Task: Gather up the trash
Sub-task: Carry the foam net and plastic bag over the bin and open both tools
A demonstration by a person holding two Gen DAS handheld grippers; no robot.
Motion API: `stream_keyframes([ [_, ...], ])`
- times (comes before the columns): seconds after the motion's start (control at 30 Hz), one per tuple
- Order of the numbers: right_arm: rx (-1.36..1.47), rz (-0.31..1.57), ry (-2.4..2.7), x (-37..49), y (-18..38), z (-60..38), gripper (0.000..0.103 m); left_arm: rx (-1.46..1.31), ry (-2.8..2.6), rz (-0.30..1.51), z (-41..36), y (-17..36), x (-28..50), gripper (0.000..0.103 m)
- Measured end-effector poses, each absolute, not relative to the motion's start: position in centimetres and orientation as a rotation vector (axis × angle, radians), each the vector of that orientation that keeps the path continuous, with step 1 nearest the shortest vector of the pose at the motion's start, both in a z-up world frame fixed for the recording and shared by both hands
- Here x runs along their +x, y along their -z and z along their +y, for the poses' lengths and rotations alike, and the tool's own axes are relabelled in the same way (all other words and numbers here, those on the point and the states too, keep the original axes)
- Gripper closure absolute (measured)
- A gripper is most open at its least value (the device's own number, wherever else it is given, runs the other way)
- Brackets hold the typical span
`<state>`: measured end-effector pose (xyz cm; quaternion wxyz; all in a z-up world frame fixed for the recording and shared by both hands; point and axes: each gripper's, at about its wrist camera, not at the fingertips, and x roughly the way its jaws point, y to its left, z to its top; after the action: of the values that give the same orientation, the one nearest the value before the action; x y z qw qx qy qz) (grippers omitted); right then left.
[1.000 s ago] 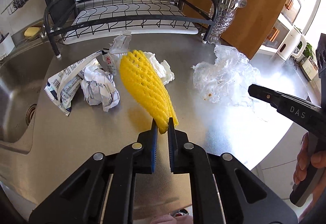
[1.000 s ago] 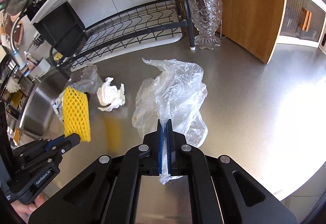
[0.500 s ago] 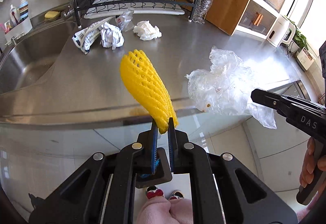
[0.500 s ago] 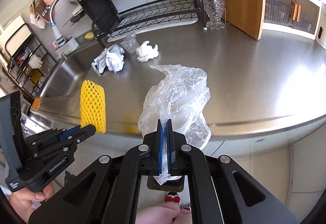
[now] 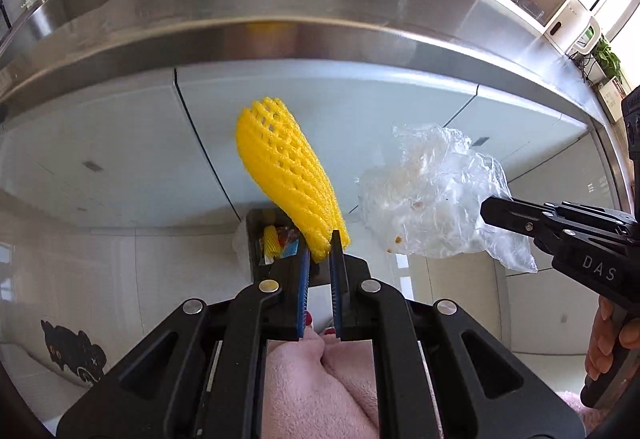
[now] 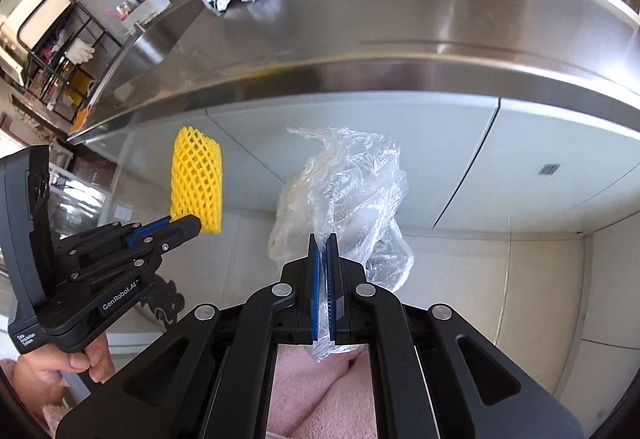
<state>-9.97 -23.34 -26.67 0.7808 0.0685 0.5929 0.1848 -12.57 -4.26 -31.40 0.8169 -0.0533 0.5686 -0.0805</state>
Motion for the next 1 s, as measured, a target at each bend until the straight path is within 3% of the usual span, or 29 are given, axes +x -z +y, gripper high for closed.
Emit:
stream_keyframes([
  [0.67,0.185,1.494,-0.342,-6.1,44.9,-18.6,0.098,-0.13,0.181,1.413,-1.8,50.2,-9.3,0.095],
  [1.0,0.245,1.598,-0.283,-5.3,51.9,-17.1,0.098,-0.136,0.206,1.487,-1.7,56.2,-7.6,0.094],
])
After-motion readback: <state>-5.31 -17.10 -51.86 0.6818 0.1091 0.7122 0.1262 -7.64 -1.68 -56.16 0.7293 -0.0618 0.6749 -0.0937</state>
